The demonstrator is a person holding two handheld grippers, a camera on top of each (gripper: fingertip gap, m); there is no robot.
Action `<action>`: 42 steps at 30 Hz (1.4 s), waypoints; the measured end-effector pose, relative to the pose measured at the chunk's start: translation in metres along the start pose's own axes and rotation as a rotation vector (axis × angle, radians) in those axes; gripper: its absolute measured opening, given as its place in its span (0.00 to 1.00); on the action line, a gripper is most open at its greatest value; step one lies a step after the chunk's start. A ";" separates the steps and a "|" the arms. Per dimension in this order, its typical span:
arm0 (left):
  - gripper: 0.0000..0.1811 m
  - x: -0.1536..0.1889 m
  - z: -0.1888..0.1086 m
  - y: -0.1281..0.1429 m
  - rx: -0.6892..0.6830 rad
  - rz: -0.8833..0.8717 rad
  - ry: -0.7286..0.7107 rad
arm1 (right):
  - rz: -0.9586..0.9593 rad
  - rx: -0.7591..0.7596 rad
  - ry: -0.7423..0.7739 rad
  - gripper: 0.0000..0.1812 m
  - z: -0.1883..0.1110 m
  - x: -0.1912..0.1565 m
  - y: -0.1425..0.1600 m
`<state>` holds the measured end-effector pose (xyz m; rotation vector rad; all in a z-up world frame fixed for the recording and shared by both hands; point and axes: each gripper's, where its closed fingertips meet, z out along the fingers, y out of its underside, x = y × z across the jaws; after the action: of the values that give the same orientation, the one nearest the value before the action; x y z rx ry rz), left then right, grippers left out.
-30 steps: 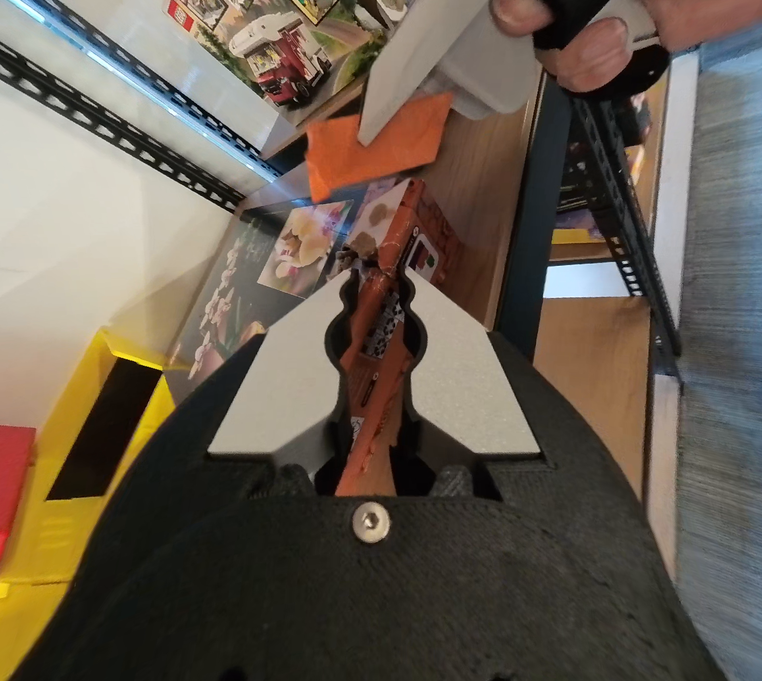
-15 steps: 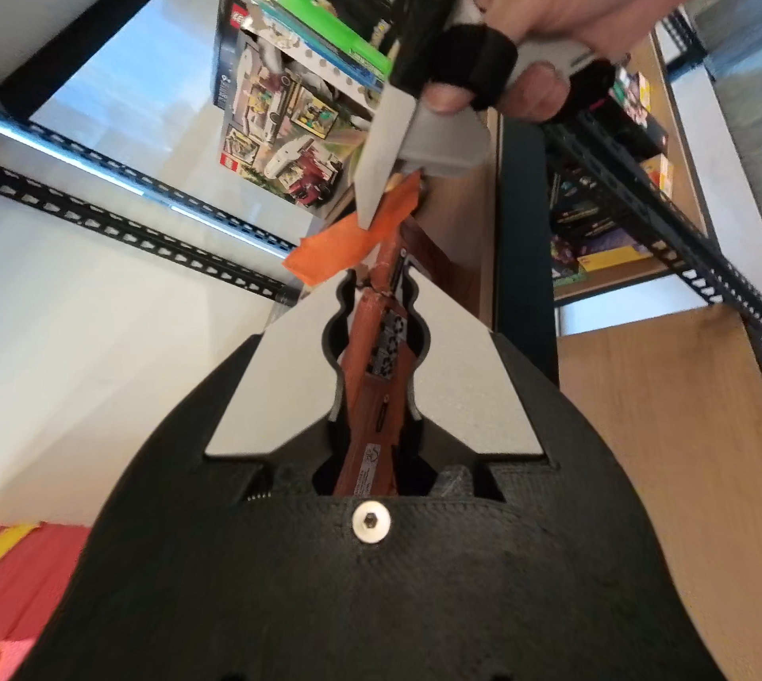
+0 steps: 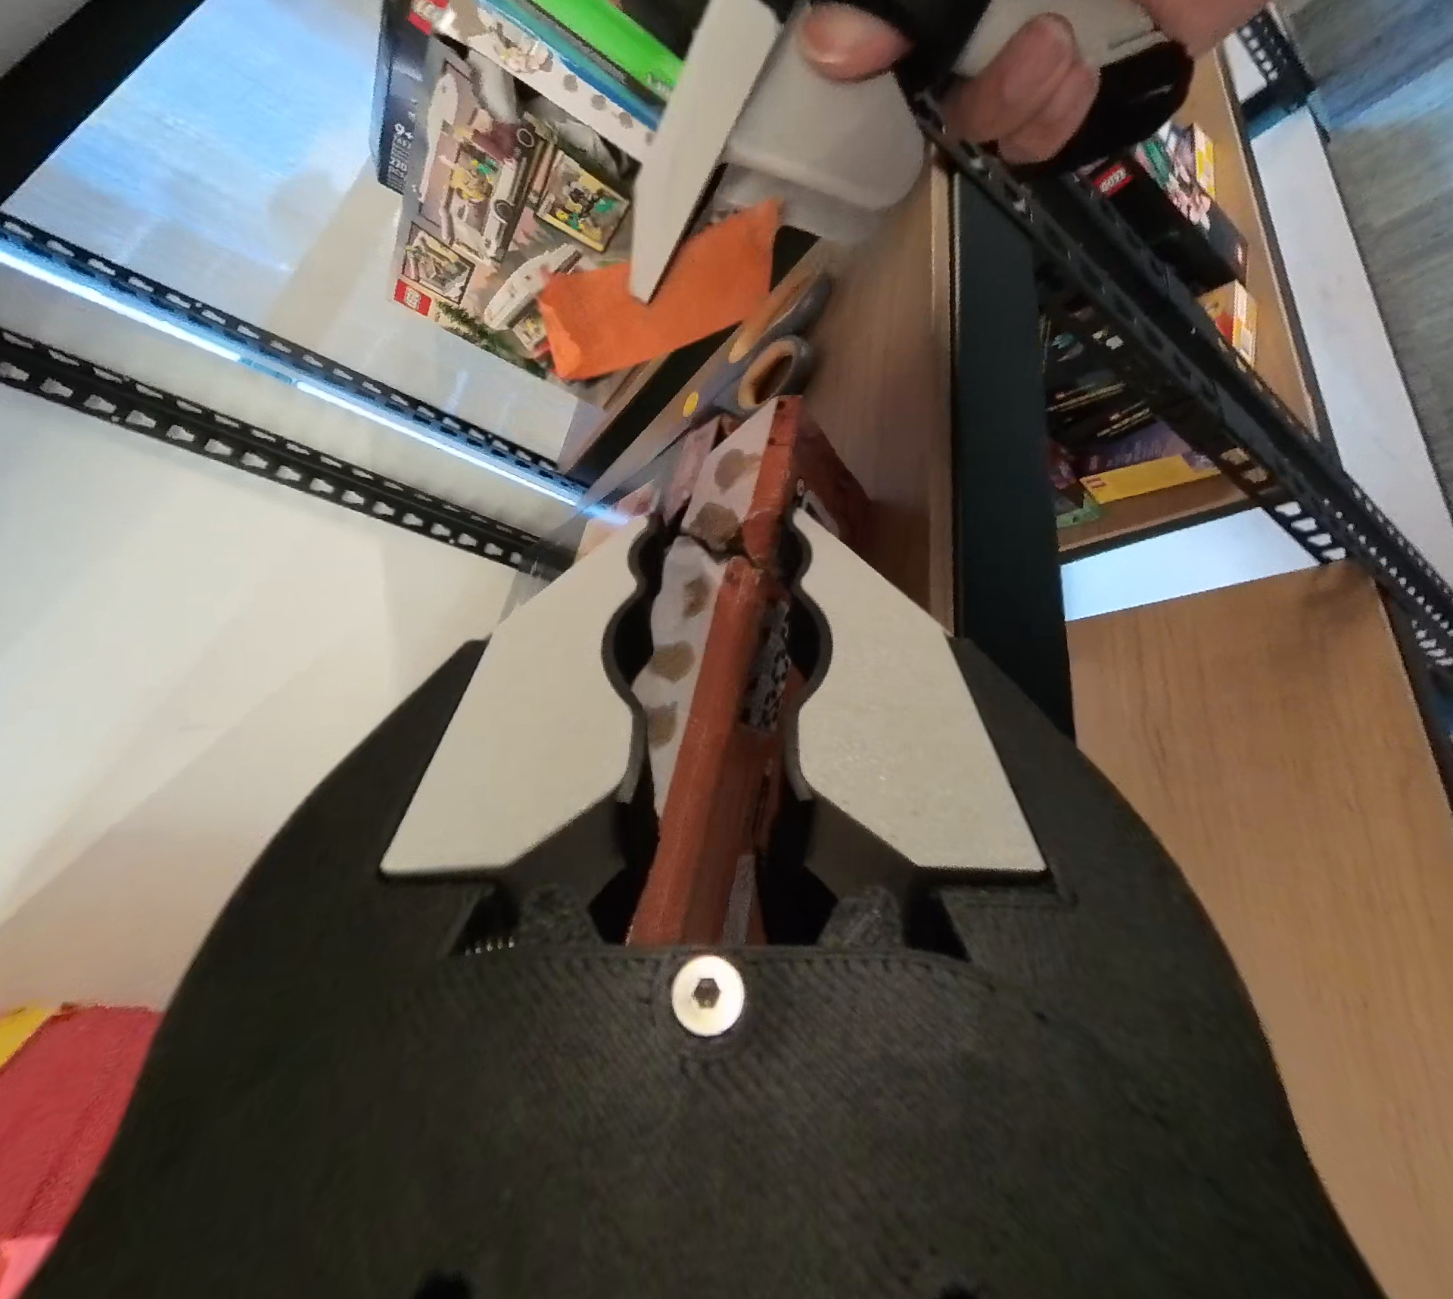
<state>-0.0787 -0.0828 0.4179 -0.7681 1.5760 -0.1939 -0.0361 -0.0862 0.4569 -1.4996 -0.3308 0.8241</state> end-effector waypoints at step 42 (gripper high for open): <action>0.20 0.005 0.012 0.020 -0.313 0.269 0.301 | 0.109 0.287 0.084 0.00 -0.037 -0.053 0.097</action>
<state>-0.0746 -0.0667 0.4010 -0.7823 2.0071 0.1449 -0.0752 -0.1617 0.3762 -1.2862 -0.0645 0.8529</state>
